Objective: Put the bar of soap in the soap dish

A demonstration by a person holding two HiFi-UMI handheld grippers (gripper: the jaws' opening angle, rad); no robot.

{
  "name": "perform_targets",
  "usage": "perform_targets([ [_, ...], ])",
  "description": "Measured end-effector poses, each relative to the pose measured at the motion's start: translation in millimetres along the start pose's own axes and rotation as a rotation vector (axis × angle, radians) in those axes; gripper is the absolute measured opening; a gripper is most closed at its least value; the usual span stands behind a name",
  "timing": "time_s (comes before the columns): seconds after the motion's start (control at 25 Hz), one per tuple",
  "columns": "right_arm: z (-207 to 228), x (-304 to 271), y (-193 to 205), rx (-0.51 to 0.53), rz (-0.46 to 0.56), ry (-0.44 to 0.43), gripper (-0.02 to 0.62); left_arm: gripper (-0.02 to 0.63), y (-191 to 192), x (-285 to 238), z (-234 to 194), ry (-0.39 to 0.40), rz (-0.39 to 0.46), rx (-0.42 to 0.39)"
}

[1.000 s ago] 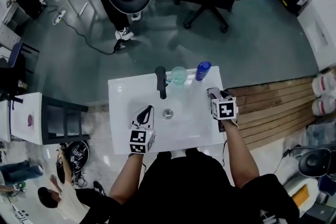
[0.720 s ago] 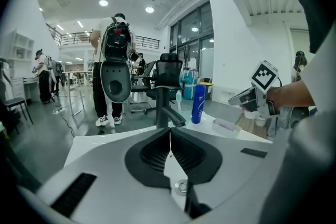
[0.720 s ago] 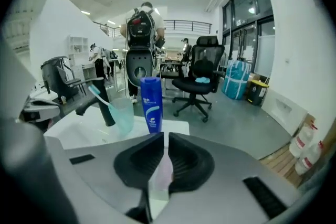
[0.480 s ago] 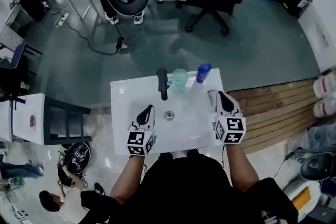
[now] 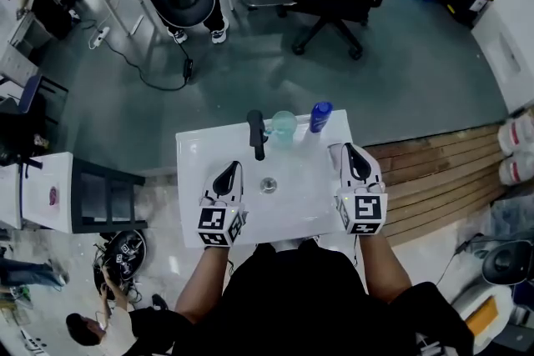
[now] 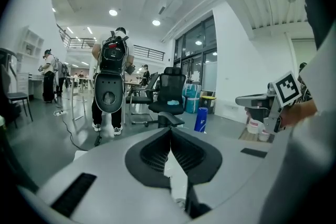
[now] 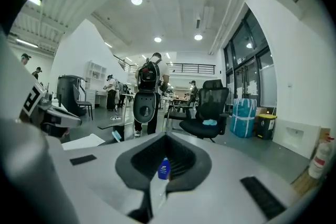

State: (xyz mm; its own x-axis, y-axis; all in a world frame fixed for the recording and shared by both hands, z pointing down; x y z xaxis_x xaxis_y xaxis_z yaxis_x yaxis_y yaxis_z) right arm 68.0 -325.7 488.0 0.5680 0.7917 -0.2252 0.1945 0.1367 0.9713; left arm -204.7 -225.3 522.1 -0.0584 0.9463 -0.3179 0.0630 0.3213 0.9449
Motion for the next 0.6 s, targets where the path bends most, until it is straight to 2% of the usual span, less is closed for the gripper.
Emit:
perform_targets([
  [0.6, 4.9, -8.5, 1.1, 0.004, -0.005, -0.002, 0.017, 0.021, 0.8, -5.2, -2.1, -0.018, -0.008, -0.006],
])
Point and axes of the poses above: the fingertips, and each gripper's own axes: x backward along the fingers, z to its right, y out of its underside, the point moved 5 cm from there along x, backward along the fingers, and after that the axes turned 4 degrees about -y, right-handed, at the moved point
